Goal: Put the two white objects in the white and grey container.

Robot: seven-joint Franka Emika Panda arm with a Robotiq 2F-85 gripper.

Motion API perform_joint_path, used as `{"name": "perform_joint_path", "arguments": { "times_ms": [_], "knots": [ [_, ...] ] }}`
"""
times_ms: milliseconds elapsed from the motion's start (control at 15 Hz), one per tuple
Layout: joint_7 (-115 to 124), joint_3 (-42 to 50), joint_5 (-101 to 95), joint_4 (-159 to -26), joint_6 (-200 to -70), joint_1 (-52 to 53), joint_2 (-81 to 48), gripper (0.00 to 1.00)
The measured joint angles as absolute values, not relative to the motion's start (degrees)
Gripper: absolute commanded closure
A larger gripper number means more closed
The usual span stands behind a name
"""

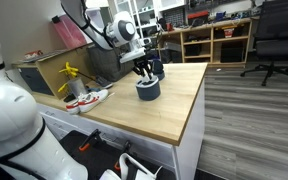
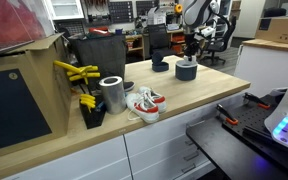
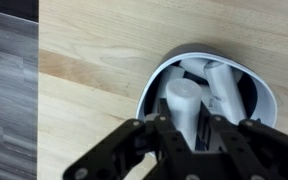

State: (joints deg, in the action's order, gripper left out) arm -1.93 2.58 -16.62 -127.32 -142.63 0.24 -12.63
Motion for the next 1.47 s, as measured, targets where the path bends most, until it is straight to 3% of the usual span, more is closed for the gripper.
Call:
{"name": "perform_joint_path", "arguments": {
  "times_ms": [400,867,1467],
  "knots": [
    [-1.9,2.3,-15.2,-127.3,-143.4,0.3,-12.8,0.02],
    [-0.8,1.8,-5.7,-127.1,-143.6,0.3,-10.0,0.0],
    [15.3,1.1,-10.3,-121.4,-127.7,2.2,-5.2,0.0]
  ]
}}
